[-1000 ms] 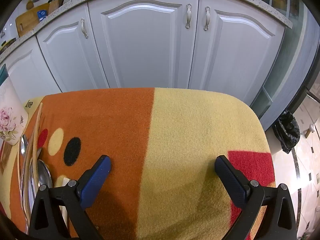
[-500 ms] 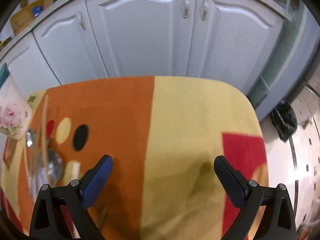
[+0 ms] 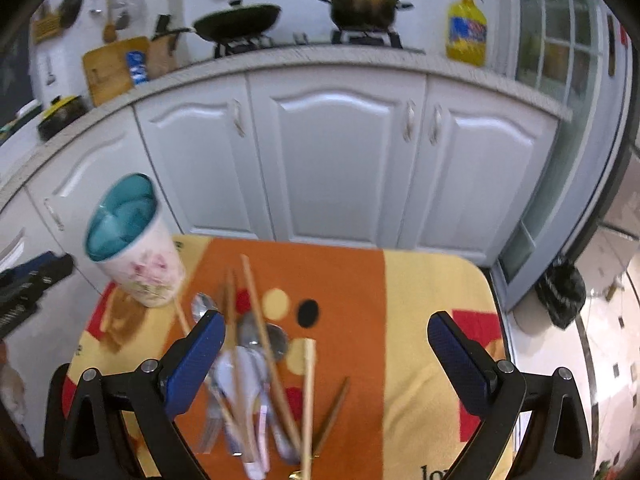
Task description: Organize utensils
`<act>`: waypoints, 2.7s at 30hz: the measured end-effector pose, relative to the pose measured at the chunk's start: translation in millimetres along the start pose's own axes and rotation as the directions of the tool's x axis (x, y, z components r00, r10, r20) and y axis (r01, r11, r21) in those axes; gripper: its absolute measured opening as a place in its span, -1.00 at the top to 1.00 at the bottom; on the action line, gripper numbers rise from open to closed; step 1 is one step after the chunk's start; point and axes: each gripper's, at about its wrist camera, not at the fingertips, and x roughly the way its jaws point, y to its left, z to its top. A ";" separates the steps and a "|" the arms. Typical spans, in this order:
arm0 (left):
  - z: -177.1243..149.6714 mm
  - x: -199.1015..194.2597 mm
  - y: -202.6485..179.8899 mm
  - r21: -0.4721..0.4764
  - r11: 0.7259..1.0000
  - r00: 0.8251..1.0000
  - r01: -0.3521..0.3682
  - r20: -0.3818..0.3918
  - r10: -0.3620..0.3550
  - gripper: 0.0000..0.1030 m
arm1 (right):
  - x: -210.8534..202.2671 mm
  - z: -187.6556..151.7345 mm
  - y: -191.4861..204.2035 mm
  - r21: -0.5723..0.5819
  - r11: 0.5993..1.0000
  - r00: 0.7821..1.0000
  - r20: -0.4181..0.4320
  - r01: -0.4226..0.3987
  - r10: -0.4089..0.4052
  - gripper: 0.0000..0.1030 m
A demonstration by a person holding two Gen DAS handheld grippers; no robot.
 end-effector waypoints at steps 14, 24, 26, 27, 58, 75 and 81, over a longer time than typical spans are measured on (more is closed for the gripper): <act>5.2 -16.7 -19.1 0.031 0.999 0.999 0.027 0.026 -0.028 0.12 | -34.8 12.3 20.5 -0.002 1.000 0.998 0.061 0.011 -0.011 -0.97; 4.3 -18.6 -26.7 0.055 0.998 0.999 0.034 0.029 -0.035 0.12 | -33.3 13.4 17.3 0.002 0.999 0.998 0.053 0.043 -0.043 -0.97; 4.4 -18.4 -26.0 0.059 0.998 0.999 0.036 0.028 -0.038 0.12 | -32.9 13.1 17.1 0.002 0.999 0.998 0.052 0.046 -0.046 -0.97; 4.2 -18.1 -26.0 0.061 0.997 0.999 0.037 0.027 -0.039 0.12 | -32.7 13.0 17.1 0.003 0.999 0.998 0.052 0.047 -0.047 -0.97; -0.6 -7.6 -27.7 0.075 0.997 0.999 0.034 0.013 -0.035 0.12 | -16.9 10.5 21.9 -0.019 0.999 0.999 -0.001 0.045 -0.045 -0.97; -4.4 -2.4 -22.6 0.050 0.998 0.999 0.044 -0.011 -0.044 0.12 | -10.6 7.2 23.5 -0.040 0.999 0.999 -0.030 0.031 -0.032 -0.97; -4.6 0.6 -20.9 0.043 0.998 0.999 0.047 -0.021 -0.046 0.12 | -7.6 7.0 23.9 -0.046 0.999 0.999 -0.049 0.009 -0.012 -0.97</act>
